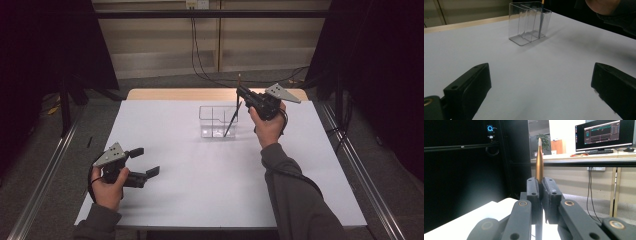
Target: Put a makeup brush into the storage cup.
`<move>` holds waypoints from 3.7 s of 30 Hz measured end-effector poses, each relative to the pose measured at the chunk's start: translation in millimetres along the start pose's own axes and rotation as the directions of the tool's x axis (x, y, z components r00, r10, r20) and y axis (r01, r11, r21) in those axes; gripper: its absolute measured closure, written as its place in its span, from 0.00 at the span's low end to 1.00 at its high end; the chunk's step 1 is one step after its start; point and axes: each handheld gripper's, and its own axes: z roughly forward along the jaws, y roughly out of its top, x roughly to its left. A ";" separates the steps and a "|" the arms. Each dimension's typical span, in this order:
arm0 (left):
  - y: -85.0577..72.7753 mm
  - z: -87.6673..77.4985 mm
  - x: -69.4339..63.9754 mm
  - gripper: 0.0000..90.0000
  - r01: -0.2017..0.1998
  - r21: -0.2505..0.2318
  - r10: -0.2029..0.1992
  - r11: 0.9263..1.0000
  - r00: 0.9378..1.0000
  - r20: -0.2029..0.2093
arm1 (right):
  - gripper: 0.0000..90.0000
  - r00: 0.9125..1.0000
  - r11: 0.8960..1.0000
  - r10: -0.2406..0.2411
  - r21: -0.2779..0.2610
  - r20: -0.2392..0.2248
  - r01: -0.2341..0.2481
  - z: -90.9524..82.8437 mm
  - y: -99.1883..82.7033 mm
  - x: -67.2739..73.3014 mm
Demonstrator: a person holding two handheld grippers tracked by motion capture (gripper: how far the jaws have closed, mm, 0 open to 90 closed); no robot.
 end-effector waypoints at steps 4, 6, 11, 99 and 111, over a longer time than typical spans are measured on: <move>0.0 -0.3 -0.2 0.03 0.004 -0.003 -0.004 1.000 1.000 -0.001 | 0.94 1.000 1.000 -0.005 0.004 -0.005 0.005 0.9 -1.8 1.8; 0.0 -0.4 -0.3 0.03 0.002 -0.003 -0.002 1.000 1.000 -0.002 | 0.94 1.000 1.000 -0.009 0.005 -0.011 0.009 1.7 -2.7 2.8; 0.0 -0.8 -0.1 0.03 0.000 -0.003 0.000 1.000 1.000 -0.001 | 0.94 1.000 1.000 -0.007 0.003 -0.013 0.007 3.2 -5.4 4.5; 1.0 0.2 -0.1 0.03 -0.005 0.001 0.005 1.000 1.000 -0.001 | 0.62 0.999 0.997 -0.053 0.057 0.003 0.053 -9.7 -33.4 1.1; 1.2 0.6 -1.1 0.03 -0.014 0.014 0.014 1.000 1.000 -0.007 | 0.35 0.999 0.998 -0.033 0.053 0.006 0.032 -15.1 -27.4 -3.7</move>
